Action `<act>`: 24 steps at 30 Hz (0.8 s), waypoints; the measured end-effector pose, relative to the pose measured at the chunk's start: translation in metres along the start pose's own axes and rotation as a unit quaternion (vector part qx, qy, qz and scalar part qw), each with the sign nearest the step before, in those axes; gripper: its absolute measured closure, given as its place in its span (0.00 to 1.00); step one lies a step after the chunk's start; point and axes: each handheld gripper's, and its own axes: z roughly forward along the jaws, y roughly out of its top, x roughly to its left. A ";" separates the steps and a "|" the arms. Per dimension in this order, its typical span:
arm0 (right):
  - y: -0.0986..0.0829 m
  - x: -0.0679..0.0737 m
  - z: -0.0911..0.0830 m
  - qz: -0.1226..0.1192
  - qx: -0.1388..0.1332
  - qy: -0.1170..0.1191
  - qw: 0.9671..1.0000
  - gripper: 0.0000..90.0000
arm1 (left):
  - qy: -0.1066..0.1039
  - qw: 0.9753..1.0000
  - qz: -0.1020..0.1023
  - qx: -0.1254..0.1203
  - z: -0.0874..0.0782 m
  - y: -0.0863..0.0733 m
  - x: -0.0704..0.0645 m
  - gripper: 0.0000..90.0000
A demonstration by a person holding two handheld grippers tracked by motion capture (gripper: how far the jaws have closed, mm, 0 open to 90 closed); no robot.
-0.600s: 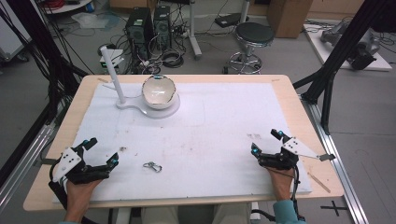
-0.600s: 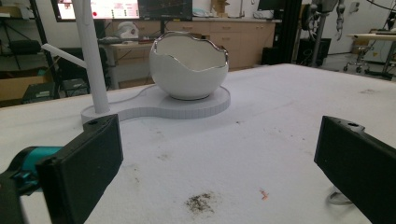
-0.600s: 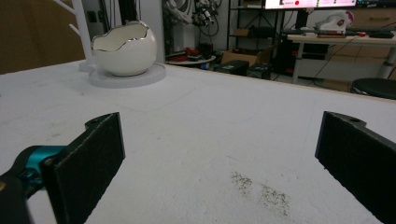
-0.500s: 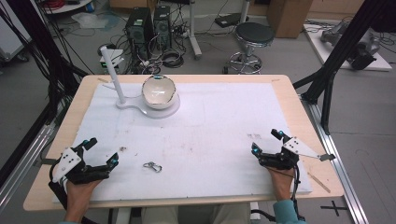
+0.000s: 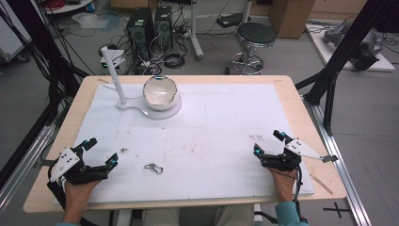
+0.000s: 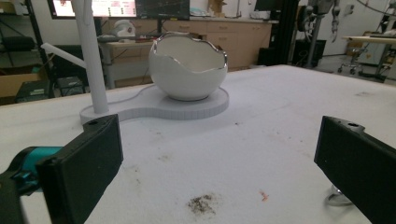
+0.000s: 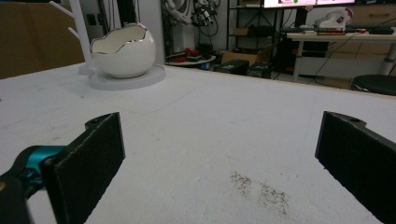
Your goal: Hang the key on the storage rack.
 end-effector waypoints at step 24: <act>0.000 0.000 0.000 -0.001 0.000 0.000 1.000 0.01 | -0.237 0.940 0.159 0.186 0.051 0.108 -0.011 0.02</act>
